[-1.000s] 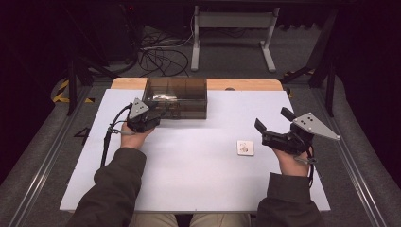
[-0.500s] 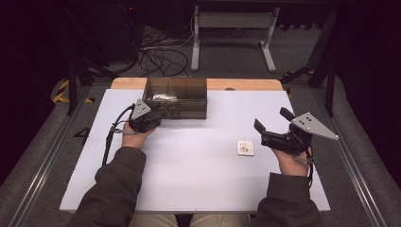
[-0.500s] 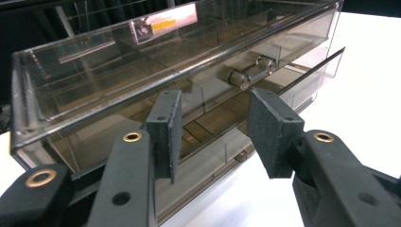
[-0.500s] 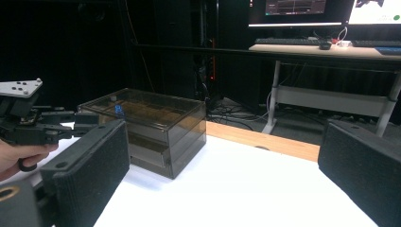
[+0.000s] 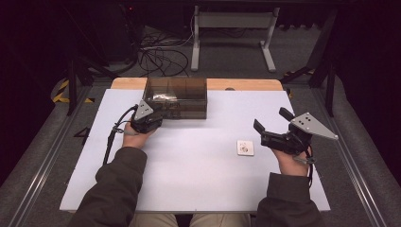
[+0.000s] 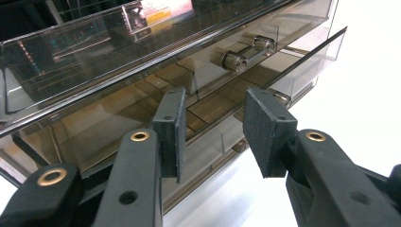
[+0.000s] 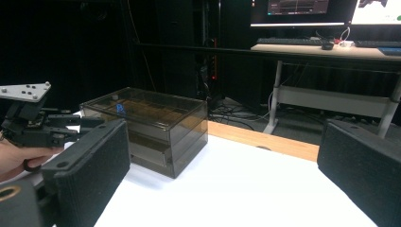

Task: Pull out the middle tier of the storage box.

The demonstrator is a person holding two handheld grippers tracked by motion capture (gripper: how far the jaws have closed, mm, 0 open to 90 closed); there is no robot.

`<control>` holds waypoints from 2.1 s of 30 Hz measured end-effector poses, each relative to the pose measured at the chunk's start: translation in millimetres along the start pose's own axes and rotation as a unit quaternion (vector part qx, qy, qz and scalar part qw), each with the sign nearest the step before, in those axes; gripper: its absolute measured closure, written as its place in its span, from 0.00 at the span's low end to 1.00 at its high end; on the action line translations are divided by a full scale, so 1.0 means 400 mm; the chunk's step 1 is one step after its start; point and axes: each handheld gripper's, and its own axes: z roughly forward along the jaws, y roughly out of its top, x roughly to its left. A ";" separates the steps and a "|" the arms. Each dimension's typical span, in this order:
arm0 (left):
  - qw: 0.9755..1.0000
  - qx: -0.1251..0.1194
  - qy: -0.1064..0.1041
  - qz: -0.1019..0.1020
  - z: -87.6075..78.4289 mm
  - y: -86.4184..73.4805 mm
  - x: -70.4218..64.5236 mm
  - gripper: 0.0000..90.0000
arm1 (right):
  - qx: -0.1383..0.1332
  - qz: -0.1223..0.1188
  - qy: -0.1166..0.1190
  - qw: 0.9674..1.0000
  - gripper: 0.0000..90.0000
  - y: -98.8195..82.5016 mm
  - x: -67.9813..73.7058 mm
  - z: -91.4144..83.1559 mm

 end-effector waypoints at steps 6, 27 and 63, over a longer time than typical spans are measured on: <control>1.000 0.003 -0.002 -0.005 -0.002 0.002 0.000 0.71 | 0.000 -0.002 0.002 1.000 0.05 0.000 0.001 0.002; 0.999 0.028 -0.011 0.019 -0.025 0.011 -0.010 0.78 | 0.000 -0.001 0.004 1.000 0.05 0.001 0.005 0.002; 0.999 0.032 -0.022 0.029 -0.055 0.005 -0.030 0.80 | -0.001 -0.002 0.006 1.000 0.05 0.003 0.008 0.002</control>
